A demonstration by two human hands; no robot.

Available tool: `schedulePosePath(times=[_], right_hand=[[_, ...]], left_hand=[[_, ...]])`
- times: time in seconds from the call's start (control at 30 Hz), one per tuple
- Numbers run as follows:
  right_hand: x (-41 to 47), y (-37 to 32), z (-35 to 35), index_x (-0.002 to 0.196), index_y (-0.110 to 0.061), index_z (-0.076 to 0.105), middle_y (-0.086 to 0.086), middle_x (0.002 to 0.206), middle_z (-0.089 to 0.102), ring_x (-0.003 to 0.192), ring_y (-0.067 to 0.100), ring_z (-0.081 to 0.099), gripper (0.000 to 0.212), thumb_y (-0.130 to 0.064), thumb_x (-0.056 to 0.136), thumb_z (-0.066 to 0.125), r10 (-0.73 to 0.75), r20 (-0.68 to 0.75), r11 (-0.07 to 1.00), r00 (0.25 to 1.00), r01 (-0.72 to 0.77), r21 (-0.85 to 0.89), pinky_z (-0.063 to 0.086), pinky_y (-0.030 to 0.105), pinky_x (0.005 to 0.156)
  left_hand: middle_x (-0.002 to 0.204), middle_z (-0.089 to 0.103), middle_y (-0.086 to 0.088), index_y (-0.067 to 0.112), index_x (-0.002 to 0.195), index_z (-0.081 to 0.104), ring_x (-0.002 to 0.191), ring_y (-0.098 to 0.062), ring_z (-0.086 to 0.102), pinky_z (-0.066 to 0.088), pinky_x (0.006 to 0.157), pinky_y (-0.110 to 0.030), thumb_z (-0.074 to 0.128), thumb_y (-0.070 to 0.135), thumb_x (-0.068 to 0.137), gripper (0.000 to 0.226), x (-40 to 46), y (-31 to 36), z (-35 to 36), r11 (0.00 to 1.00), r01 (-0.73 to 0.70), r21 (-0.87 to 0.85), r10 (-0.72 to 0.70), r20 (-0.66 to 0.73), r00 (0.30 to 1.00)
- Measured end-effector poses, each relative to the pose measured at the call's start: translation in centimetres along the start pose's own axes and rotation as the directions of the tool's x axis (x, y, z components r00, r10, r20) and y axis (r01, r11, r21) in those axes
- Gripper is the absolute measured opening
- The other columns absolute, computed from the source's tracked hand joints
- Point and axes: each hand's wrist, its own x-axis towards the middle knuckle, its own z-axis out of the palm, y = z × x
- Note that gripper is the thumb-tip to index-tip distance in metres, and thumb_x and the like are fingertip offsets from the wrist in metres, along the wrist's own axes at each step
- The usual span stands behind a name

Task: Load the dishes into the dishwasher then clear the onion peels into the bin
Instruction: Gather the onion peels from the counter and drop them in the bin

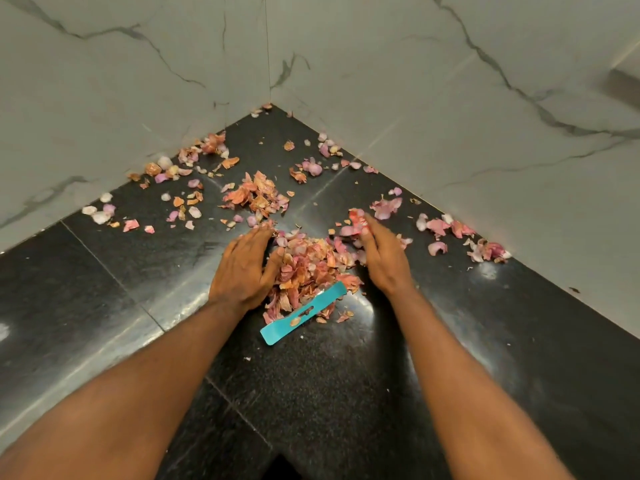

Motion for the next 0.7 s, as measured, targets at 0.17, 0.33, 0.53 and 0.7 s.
schedulePosePath(times=[0.17,0.33,0.53,0.7], right_hand=[[-3.6,-2.9,2.3,0.152,-0.036,0.050,-0.004,0.149,0.056,0.125,0.012,0.059,0.057,-0.010,0.101,0.047,-0.049,0.023,0.969,0.999,0.042,0.242,0.058,0.037,0.097],[-3.2,-4.8,0.9,0.144,-0.027,0.060,-0.006,0.133,0.068,0.115,-0.006,0.065,0.054,-0.002,0.097,0.068,-0.015,-0.198,0.939,0.980,0.082,0.333,0.056,0.018,0.096],[-1.4,-0.6,-2.4,0.137,-0.024,0.064,-0.001,0.143,0.062,0.128,0.011,0.059,0.035,-0.035,0.104,0.061,0.026,-0.277,0.998,0.961,-0.010,0.059,0.048,0.039,0.112],[-1.0,4.2,-2.9,0.164,-0.013,0.022,0.011,0.172,0.017,0.160,0.026,0.010,0.072,-0.054,0.107,0.040,0.270,-0.166,0.928,0.948,-0.303,-0.219,0.014,0.053,0.130]], left_hand=[[0.164,0.039,-0.005,0.025,0.159,0.033,0.152,-0.022,0.034,0.021,0.127,-0.048,0.017,0.067,0.105,0.071,-0.2,0.1,-0.1,1.000,0.008,-0.002,-0.008,0.005,1.000],[0.166,0.037,-0.004,0.026,0.159,0.033,0.154,-0.020,0.031,0.019,0.127,-0.047,0.015,0.069,0.104,0.072,-0.1,-0.1,-0.1,1.000,0.022,0.004,-0.022,0.018,1.000],[0.165,0.038,-0.004,0.027,0.159,0.034,0.153,-0.020,0.032,0.023,0.127,-0.048,0.015,0.069,0.103,0.072,0.0,0.0,-0.3,1.000,0.020,-0.007,-0.020,0.017,1.000],[0.163,0.041,-0.004,0.027,0.158,0.035,0.152,-0.020,0.034,0.025,0.126,-0.049,0.017,0.067,0.105,0.069,0.0,-0.1,-0.5,1.000,0.019,-0.008,-0.019,0.016,1.000]])
